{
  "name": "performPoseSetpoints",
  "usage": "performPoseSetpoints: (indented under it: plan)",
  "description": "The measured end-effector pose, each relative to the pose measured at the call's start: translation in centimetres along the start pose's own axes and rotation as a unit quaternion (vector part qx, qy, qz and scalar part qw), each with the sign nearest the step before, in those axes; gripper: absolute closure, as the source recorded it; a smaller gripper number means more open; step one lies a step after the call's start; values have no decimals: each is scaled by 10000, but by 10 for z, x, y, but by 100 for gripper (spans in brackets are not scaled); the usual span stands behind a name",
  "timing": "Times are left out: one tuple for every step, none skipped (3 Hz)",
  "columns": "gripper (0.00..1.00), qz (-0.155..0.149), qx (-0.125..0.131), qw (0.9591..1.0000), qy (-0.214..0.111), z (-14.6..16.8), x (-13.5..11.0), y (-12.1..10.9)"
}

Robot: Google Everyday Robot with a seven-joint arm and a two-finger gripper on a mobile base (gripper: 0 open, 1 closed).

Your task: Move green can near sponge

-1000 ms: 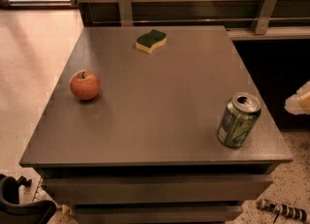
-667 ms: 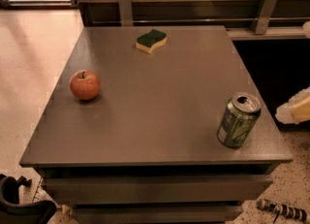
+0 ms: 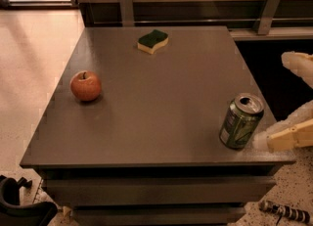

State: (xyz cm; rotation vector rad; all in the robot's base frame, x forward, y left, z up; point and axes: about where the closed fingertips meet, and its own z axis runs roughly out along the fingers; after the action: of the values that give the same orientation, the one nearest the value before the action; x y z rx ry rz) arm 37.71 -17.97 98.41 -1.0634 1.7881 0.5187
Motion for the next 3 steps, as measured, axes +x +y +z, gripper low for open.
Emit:
performPoseSetpoints:
  plan:
    - [0, -10, 3, 10000, 8, 0, -1, 0]
    - [0, 144, -41, 9996, -242, 10, 10, -6]
    - [0, 329, -90, 9969, -711, 22, 27, -18]
